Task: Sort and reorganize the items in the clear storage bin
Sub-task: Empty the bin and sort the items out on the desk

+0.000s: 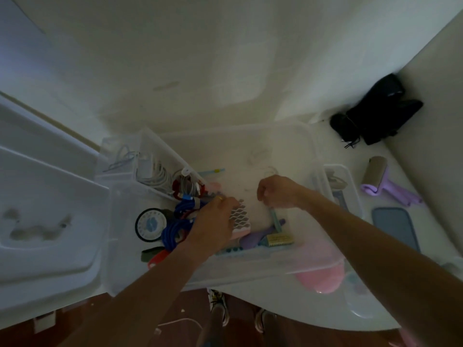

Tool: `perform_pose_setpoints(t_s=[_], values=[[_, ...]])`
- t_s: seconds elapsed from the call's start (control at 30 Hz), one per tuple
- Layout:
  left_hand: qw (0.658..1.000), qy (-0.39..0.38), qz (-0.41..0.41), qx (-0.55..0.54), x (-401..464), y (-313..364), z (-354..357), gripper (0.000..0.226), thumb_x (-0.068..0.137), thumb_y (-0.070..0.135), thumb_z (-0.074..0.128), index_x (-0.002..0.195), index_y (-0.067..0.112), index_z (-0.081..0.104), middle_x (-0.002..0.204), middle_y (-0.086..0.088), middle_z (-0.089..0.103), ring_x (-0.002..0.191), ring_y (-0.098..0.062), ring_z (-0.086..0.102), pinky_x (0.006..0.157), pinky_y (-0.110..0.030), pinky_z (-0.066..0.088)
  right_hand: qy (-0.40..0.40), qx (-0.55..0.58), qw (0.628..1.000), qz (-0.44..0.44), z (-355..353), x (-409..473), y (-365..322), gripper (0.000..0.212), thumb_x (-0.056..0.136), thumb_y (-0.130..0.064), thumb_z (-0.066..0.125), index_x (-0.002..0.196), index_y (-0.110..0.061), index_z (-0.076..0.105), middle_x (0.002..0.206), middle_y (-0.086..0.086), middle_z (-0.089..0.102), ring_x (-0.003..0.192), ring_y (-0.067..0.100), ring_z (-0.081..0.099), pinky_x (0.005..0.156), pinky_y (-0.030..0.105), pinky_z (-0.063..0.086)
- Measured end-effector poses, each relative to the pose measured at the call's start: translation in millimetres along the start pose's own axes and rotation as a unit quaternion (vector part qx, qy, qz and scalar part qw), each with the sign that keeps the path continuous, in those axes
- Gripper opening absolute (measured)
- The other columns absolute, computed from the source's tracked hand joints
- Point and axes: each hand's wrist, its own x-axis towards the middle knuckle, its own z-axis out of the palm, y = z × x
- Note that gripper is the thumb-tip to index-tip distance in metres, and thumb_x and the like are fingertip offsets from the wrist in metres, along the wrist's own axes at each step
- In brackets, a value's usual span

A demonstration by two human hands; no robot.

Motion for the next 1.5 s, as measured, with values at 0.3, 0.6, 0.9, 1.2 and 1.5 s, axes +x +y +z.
perform_pose_setpoints(t_s=[0.3,0.6,0.9,1.2,1.5], values=[[0.996,-0.040,0.050,0.060,17.6,14.8,23.2,0.031,0.087,0.024,0.066,0.118,0.024,0.065,0.131,-0.005,0.056,0.118,-0.022,0.057,0.096,-0.043,0.050,-0.155,-0.290,0.944,-0.025,44.4,-15.9,21.4,0.052,0.072,-0.045,0.078,0.115,-0.020,0.063,0.113,0.007,0.065,0.108,0.028,0.061,0.082,0.034,0.049],[0.944,-0.084,0.175,0.268,38.6,27.6,35.9,0.041,0.085,0.053,0.056,0.110,0.025,0.071,0.114,-0.002,0.063,0.117,-0.027,0.048,0.112,-0.039,0.025,-0.170,-0.290,0.942,0.003,40.1,-3.9,22.2,0.045,0.053,-0.037,0.089,0.086,-0.013,0.071,0.079,0.006,0.064,0.087,0.027,0.068,0.078,0.034,0.058],[0.987,-0.047,0.061,0.139,62.5,29.6,38.5,0.025,0.092,0.046,0.051,0.096,0.031,0.071,0.091,0.008,0.073,0.097,-0.015,0.064,0.118,-0.041,0.023,-0.026,-0.123,0.991,0.036,4.1,-15.0,15.0,0.049,0.070,-0.054,0.076,0.084,-0.010,0.059,0.078,0.005,0.055,0.074,0.022,0.055,0.064,0.028,0.044],[0.980,0.188,-0.041,0.054,65.6,23.0,36.7,0.048,0.083,0.055,0.066,0.113,0.017,0.058,0.105,-0.007,0.063,0.098,-0.026,0.058,0.085,-0.040,0.050,0.054,-0.183,0.980,0.051,25.9,-4.8,13.1,0.029,0.090,-0.017,0.056,0.116,-0.004,0.059,0.114,0.016,0.064,0.105,0.032,0.063,0.084,0.035,0.050],[0.977,-0.094,0.163,0.102,56.4,30.7,54.8,0.024,0.086,0.039,0.069,0.093,0.016,0.066,0.095,-0.004,0.069,0.086,-0.022,0.064,0.078,-0.037,0.051,0.111,-0.140,0.978,0.111,47.4,11.3,21.2,0.037,0.102,-0.032,0.036,0.123,-0.011,0.059,0.118,0.011,0.063,0.109,0.029,0.062,0.086,0.035,0.049]])
